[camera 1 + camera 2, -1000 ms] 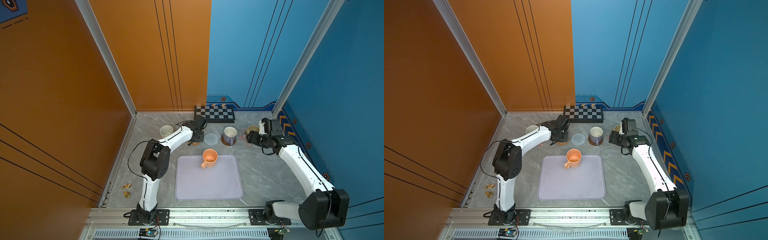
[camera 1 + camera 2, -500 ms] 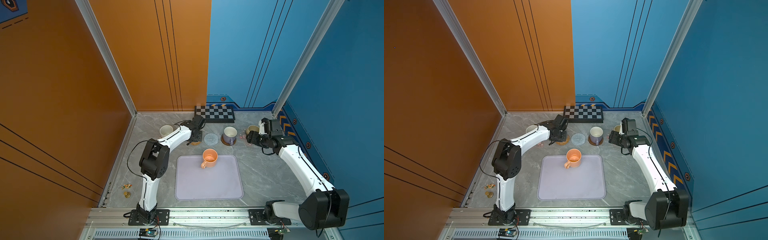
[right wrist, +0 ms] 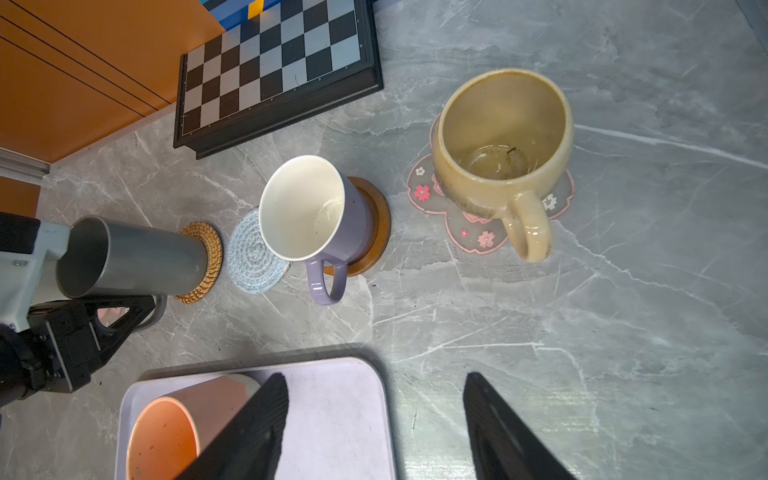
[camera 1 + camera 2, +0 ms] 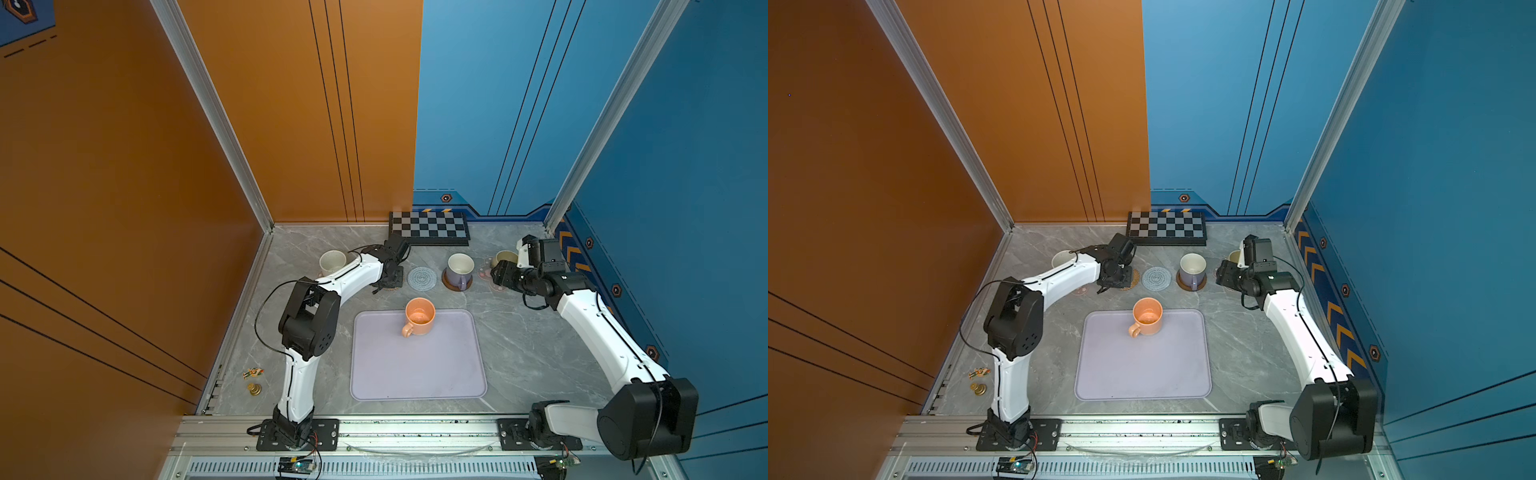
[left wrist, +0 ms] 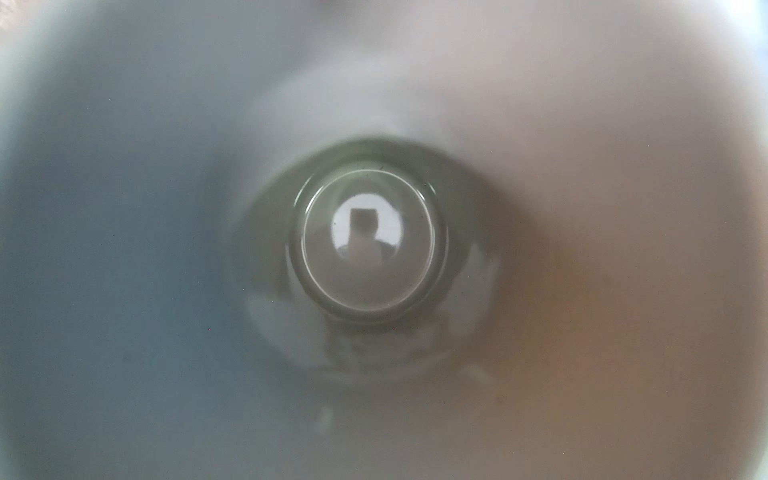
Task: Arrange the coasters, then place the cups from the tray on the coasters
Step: 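Lower the grey mug onto the woven rattan coaster with the left gripper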
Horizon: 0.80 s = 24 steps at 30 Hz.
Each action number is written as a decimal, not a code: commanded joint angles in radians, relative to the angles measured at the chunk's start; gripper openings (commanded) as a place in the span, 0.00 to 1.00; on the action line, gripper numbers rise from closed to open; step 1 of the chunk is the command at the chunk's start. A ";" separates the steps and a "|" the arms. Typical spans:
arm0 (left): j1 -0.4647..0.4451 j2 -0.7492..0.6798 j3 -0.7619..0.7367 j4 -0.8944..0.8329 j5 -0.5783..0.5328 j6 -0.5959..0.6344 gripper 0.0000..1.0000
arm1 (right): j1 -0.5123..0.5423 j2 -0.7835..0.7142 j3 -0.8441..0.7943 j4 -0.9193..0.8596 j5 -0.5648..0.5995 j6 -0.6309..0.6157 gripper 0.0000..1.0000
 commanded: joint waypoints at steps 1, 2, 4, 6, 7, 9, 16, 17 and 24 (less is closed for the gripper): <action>0.006 -0.020 0.000 0.054 -0.027 -0.016 0.00 | -0.008 0.000 -0.020 0.012 -0.015 0.015 0.69; 0.006 -0.021 -0.001 0.061 -0.025 -0.016 0.00 | -0.008 0.001 -0.020 0.012 -0.014 0.016 0.69; 0.006 -0.019 0.002 0.064 -0.018 -0.018 0.00 | -0.008 0.004 -0.020 0.012 -0.016 0.018 0.69; 0.006 -0.020 0.001 0.067 -0.014 -0.023 0.00 | -0.008 0.006 -0.019 0.015 -0.019 0.020 0.69; 0.005 -0.022 0.001 0.069 -0.014 -0.024 0.00 | -0.008 0.005 -0.020 0.016 -0.021 0.022 0.69; 0.004 -0.024 -0.002 0.070 -0.013 -0.028 0.00 | -0.007 0.006 -0.019 0.019 -0.024 0.025 0.69; 0.010 -0.028 -0.035 0.070 0.000 -0.066 0.00 | -0.006 0.006 -0.027 0.020 -0.034 0.030 0.69; 0.012 -0.028 -0.041 0.070 0.004 -0.074 0.00 | -0.006 0.006 -0.030 0.021 -0.034 0.031 0.69; 0.014 -0.038 -0.071 0.076 -0.005 -0.094 0.04 | -0.005 0.001 -0.030 0.019 -0.037 0.031 0.69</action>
